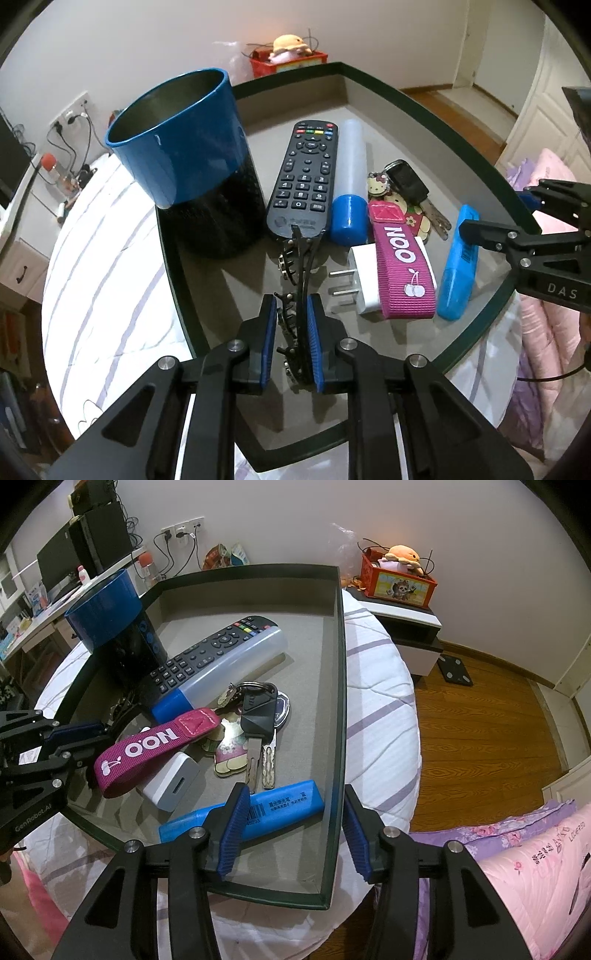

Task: Organize rigid objects
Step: 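Carry the black hair clip into the tray and release it beside the remote, then withdraw the left tool from the tray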

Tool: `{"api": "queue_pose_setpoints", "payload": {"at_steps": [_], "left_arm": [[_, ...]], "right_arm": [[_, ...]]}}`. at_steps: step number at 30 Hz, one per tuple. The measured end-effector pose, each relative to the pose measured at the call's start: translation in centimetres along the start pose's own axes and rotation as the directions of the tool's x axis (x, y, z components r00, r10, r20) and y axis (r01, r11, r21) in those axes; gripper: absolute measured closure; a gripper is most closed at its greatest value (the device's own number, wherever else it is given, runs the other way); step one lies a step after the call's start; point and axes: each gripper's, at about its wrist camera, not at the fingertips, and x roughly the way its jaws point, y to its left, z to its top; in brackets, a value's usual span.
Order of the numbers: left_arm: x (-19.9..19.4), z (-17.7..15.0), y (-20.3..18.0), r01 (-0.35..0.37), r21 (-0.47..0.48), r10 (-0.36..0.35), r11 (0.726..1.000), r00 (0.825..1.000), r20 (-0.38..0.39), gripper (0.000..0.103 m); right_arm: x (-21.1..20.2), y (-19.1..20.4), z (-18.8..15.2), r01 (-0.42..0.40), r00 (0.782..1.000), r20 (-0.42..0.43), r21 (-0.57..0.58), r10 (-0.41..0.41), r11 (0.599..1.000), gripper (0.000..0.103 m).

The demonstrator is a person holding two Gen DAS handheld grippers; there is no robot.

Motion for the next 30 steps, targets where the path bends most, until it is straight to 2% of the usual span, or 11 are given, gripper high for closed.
{"api": "queue_pose_setpoints", "payload": {"at_steps": [5, 17, 20, 21, 22, 24, 26, 30], "left_arm": [[-0.6, -0.6, 0.3, -0.003, -0.014, 0.004, 1.000, 1.000, 0.023, 0.086], [-2.4, -2.2, 0.0, -0.091, -0.048, 0.094, 0.995, 0.994, 0.064, 0.082], [-3.1, -2.5, -0.3, -0.085, -0.058, 0.091, 0.995, 0.991, 0.094, 0.066], [-3.5, -2.6, -0.4, -0.083, -0.060, 0.090, 0.995, 0.990, 0.109, 0.051], [-4.0, -2.7, -0.5, -0.073, -0.064, 0.081, 0.995, 0.988, 0.128, 0.042], [-4.8, -2.8, -0.7, -0.083, -0.068, 0.093, 0.994, 0.983, 0.158, 0.034], [-5.5, -2.9, -0.6, -0.121, -0.076, 0.133, 0.990, 0.975, 0.178, 0.031], [-6.3, -3.4, 0.7, -0.135, -0.136, 0.159, 0.981, 0.969, 0.190, 0.026]], "right_arm": [[-0.1, 0.1, 0.0, 0.000, 1.000, 0.000, 0.001, 0.000, 1.000, 0.051], [-0.1, 0.1, 0.0, 0.001, 1.000, -0.001, 0.000, -0.001, 1.000, 0.052], [-0.1, 0.1, -0.1, 0.001, 1.000, -0.001, 0.000, -0.001, 1.000, 0.052], [-0.1, 0.1, -0.1, 0.000, 1.000, -0.002, 0.000, 0.000, 1.000, 0.052], [-0.1, 0.2, -0.2, -0.001, 1.000, -0.001, 0.001, 0.001, 1.000, 0.051], [-0.1, 0.2, -0.2, 0.001, 1.000, -0.002, 0.000, -0.001, 1.000, 0.051], [-0.1, 0.1, -0.1, 0.000, 1.000, -0.002, 0.001, 0.000, 1.000, 0.051], [-0.1, 0.1, -0.1, 0.000, 1.000, -0.001, 0.001, 0.000, 1.000, 0.052]]}}
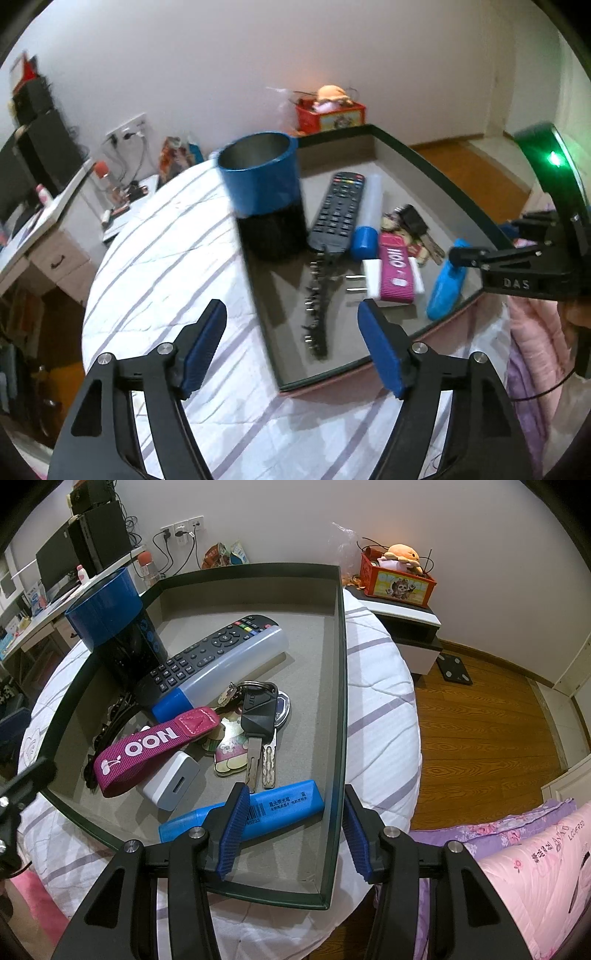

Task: Organize rigid objects
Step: 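Withdraw the left tool from the tray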

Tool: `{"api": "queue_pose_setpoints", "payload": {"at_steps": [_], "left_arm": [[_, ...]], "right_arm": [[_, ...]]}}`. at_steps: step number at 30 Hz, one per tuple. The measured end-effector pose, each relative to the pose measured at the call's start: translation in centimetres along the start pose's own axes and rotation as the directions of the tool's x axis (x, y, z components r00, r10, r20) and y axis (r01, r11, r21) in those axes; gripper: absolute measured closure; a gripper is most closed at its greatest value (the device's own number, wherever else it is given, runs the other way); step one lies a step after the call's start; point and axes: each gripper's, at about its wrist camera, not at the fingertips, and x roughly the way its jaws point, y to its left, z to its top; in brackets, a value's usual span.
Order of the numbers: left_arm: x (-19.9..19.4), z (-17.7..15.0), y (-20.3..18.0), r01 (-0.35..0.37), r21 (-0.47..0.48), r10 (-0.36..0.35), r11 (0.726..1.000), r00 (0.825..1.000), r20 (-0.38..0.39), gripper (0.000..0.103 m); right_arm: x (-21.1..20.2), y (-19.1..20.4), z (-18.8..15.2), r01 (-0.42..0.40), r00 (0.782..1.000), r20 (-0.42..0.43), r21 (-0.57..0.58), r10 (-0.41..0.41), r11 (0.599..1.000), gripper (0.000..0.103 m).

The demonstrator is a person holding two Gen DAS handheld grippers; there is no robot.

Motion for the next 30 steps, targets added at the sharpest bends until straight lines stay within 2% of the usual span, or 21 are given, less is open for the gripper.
{"api": "queue_pose_setpoints", "payload": {"at_steps": [4, 7, 11, 14, 16, 17, 18, 19, 20, 25, 30], "left_arm": [[0.3, -0.5, 1.9, -0.053, -0.066, 0.053, 0.996, 0.999, -0.008, 0.014], [1.5, -1.1, 3.4, -0.058, -0.132, 0.052, 0.990, 0.997, -0.050, 0.013], [3.7, -1.7, 4.3, -0.035, -0.186, 0.016, 0.982, 0.994, -0.104, 0.013], [4.7, -1.7, 4.2, 0.014, -0.203, -0.033, 0.979, 0.995, -0.091, 0.014], [5.0, -1.6, 3.8, 0.007, -0.187, -0.026, 0.982, 0.995, -0.099, 0.049], [5.2, -1.6, 3.7, 0.041, -0.188, -0.058, 0.981, 0.994, -0.088, 0.055], [5.3, -1.5, 3.7, 0.065, -0.192, -0.082, 0.979, 0.993, -0.083, 0.077], [5.5, -1.6, 3.6, 0.084, -0.196, -0.102, 0.977, 0.991, -0.083, 0.085], [5.6, -1.5, 3.6, 0.106, -0.201, -0.123, 0.974, 0.989, -0.076, 0.087], [5.4, -1.8, 3.6, 0.107, -0.208, -0.121, 0.972, 0.991, -0.057, 0.088], [4.8, -2.4, 4.1, 0.087, -0.218, -0.103, 0.972, 0.993, -0.065, 0.087]], "right_arm": [[0.0, 0.0, 0.0, 0.000, 1.000, 0.000, 0.000, 0.000, 1.000, 0.052], [0.0, 0.0, 0.0, 0.001, 1.000, 0.000, 0.000, -0.001, 1.000, 0.051], [0.0, 0.0, 0.0, 0.000, 1.000, 0.001, 0.000, 0.000, 1.000, 0.051], [-0.1, 0.0, -0.1, 0.001, 1.000, 0.005, -0.002, -0.001, 1.000, 0.051], [-0.1, -0.1, -0.1, -0.002, 1.000, 0.012, -0.002, 0.002, 1.000, 0.051], [-0.2, -0.2, -0.1, -0.005, 1.000, 0.015, -0.001, 0.005, 1.000, 0.051], [-0.2, -0.2, -0.2, -0.008, 1.000, 0.019, -0.001, 0.008, 1.000, 0.051], [-0.3, -0.3, -0.2, -0.011, 1.000, 0.022, -0.001, 0.011, 1.000, 0.051], [-0.3, -0.4, -0.3, -0.014, 1.000, 0.024, -0.001, 0.014, 1.000, 0.051], [-0.4, -0.3, -0.3, -0.016, 0.999, 0.031, -0.019, 0.016, 1.000, 0.051], [-0.3, 0.5, 0.0, -0.027, 0.999, 0.033, -0.044, 0.029, 0.999, 0.051]]}}
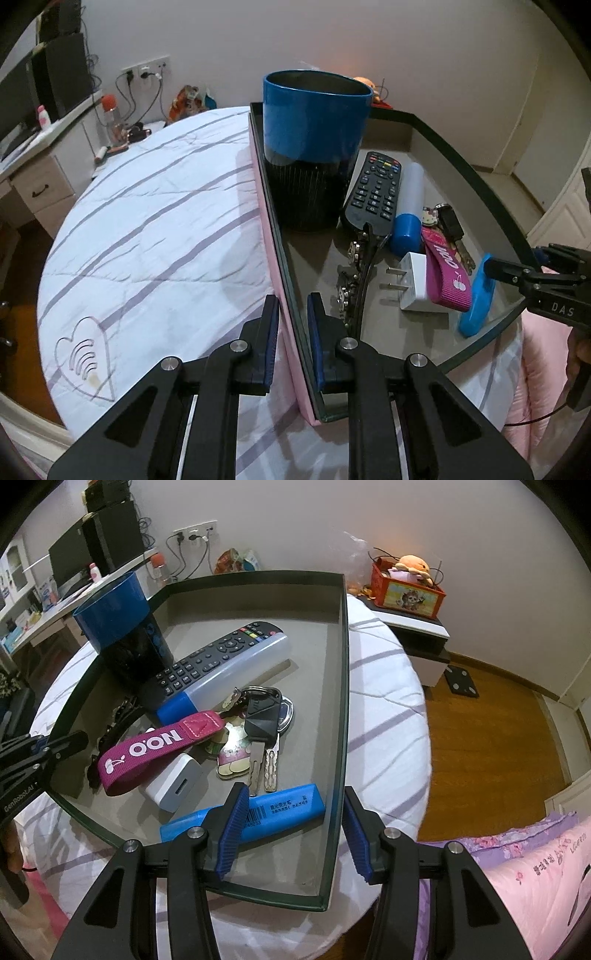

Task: Organize rigid objects
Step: 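Withdraw the left tool from the tray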

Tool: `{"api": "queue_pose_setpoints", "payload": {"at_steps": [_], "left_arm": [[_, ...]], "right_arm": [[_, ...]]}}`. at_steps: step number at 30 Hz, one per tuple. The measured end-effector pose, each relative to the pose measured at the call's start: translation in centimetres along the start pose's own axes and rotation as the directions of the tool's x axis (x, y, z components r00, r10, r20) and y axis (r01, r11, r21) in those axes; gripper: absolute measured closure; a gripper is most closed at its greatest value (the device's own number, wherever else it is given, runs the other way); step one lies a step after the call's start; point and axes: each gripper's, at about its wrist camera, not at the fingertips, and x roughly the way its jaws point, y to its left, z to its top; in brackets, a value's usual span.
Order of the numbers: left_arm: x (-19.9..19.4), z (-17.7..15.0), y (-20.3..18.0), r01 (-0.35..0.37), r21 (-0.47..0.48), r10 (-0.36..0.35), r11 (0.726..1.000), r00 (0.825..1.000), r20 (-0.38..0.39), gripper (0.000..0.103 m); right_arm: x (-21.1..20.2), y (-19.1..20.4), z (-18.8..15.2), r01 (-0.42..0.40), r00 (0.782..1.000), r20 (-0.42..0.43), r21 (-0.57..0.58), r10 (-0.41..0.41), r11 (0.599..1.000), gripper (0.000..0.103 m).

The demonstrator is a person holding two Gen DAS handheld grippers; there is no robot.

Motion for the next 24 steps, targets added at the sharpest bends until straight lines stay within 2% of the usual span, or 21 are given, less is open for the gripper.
{"api": "queue_pose_setpoints", "payload": {"at_steps": [14, 24], "left_arm": [[-2.0, -1.5, 4.9, -0.078, -0.058, 0.078, 0.995, 0.997, 0.001, 0.087], [-2.6, -2.1, 5.4, -0.107, -0.077, 0.108, 0.991, 0.994, 0.011, 0.085]], "right_arm": [[1.1, 5.4, 1.5, -0.031, 0.999, -0.012, -0.072, 0.030, 0.997, 0.050], [1.4, 6.6, 1.7, -0.044, 0.999, -0.017, -0.082, 0.043, 0.996, 0.050]]}}
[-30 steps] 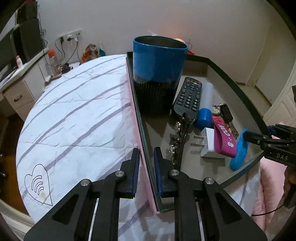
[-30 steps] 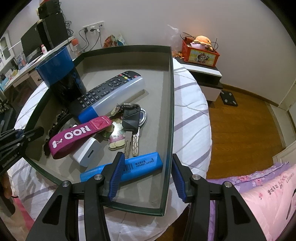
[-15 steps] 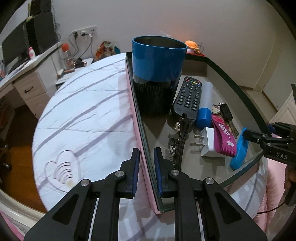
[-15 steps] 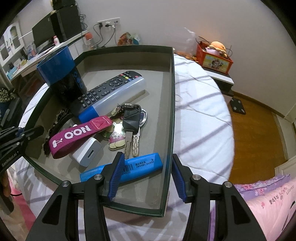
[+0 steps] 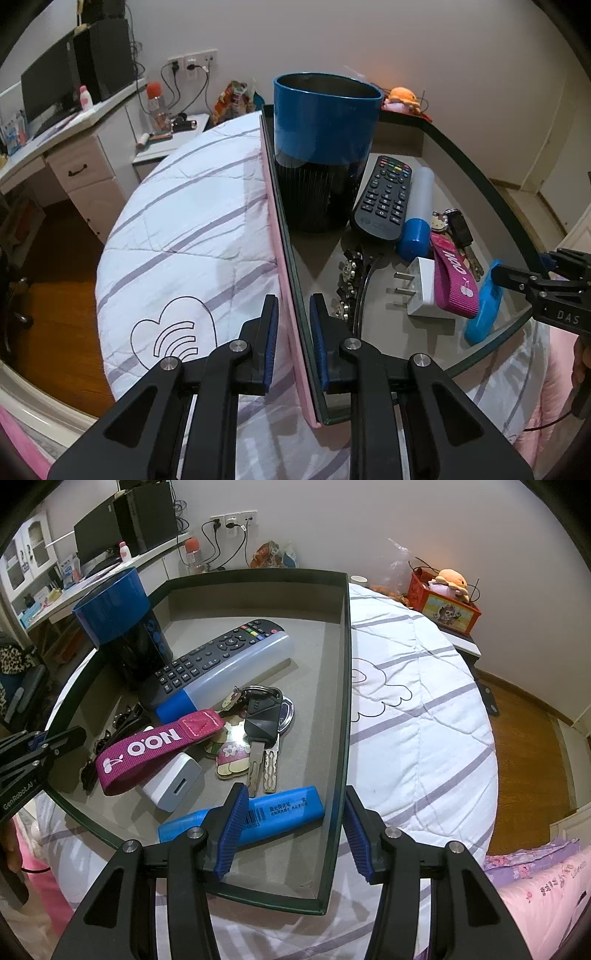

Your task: Organize rigid objects

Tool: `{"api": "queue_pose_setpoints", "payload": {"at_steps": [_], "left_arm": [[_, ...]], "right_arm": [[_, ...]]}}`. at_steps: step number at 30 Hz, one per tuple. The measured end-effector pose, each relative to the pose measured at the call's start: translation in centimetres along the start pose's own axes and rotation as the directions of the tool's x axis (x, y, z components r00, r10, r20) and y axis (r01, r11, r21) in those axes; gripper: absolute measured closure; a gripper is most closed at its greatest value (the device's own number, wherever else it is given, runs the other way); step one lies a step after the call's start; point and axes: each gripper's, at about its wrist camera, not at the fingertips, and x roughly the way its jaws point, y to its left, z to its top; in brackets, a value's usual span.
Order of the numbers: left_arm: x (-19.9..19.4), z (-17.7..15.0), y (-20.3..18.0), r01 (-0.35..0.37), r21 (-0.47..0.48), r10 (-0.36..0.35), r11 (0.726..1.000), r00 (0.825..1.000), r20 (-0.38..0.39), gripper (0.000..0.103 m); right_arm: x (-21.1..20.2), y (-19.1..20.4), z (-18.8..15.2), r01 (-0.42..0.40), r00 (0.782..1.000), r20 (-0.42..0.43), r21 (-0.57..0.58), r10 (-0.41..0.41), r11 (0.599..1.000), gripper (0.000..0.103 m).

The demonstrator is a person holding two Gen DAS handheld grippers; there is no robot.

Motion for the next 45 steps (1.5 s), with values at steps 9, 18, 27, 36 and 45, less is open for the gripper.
{"api": "queue_pose_setpoints", "payload": {"at_steps": [9, 18, 27, 36, 45], "left_arm": [[-2.1, -0.3, -0.8, -0.052, -0.010, 0.053, 0.999, 0.997, 0.057, 0.041], [-5.8, -0.6, -1.1, -0.076, -0.044, 0.082, 0.996, 0.985, 0.154, 0.006], [-9.0, -2.5, -2.5, -0.048, -0.023, 0.052, 0.999, 0.974, 0.220, 0.003], [-13.1, -4.7, -3.3, -0.055, -0.053, 0.070, 0.997, 0.927, 0.370, 0.001], [-16.2, -7.1, -4.9, -0.052, -0.045, 0.067, 0.998, 0.901, 0.428, 0.001]], "right_arm": [[-1.0, -0.4, -0.8, -0.021, 0.999, 0.032, 0.013, 0.021, 1.000, 0.050], [-3.3, -0.2, -1.9, -0.036, 0.997, 0.075, 0.005, 0.036, 0.999, 0.038], [-7.1, 1.5, -3.4, -0.098, 0.976, 0.194, -0.042, 0.104, 0.994, 0.023], [-10.4, 2.9, -6.1, -0.110, 0.919, 0.369, -0.090, 0.136, 0.990, 0.000], [-14.1, 5.5, -9.1, -0.046, 0.858, 0.503, -0.136, 0.109, 0.990, 0.000]]}}
